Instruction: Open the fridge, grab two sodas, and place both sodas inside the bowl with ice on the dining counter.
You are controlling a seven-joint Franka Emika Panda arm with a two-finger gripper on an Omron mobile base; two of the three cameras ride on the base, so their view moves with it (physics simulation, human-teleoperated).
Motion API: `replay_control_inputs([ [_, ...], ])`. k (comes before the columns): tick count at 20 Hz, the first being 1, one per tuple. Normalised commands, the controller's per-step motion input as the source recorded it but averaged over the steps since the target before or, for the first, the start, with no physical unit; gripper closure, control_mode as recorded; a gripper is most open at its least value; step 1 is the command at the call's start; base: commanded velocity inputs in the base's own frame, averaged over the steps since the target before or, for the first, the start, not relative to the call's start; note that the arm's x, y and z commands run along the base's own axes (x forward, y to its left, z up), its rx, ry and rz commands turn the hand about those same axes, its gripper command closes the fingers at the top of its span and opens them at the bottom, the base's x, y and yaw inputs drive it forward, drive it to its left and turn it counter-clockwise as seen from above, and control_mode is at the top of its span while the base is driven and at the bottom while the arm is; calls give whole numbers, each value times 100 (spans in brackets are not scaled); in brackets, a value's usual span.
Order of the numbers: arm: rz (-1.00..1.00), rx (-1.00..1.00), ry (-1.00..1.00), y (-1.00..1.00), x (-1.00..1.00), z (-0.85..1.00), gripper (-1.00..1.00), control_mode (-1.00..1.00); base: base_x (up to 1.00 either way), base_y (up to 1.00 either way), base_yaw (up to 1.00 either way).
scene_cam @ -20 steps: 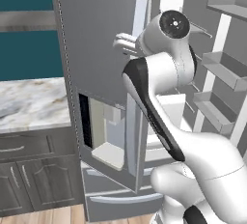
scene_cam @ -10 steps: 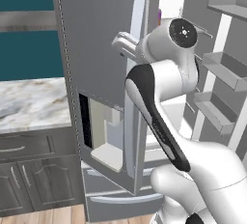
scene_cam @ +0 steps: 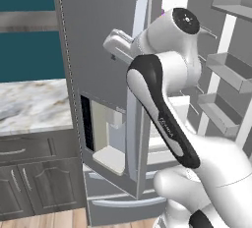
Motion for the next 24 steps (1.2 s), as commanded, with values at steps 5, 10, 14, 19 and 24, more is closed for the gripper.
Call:
replay_control_inputs([
  [5, 0, 7, -8, -51, -91, 16, -100, -100, 0, 0, 0],
  [10, -12, 16, -4, -76, -83, -15, -100, -100, 0, 0, 0],
  [14, -14, 19, -1, -68, -19, -22, -100, -100, 0, 0, 0],
  [19, -7, 17, 1, -47, 6, -26, -100, -100, 0, 0, 0],
  [24, -8, 15, 0, -35, 10, -18, -100, -100, 0, 0, 0],
])
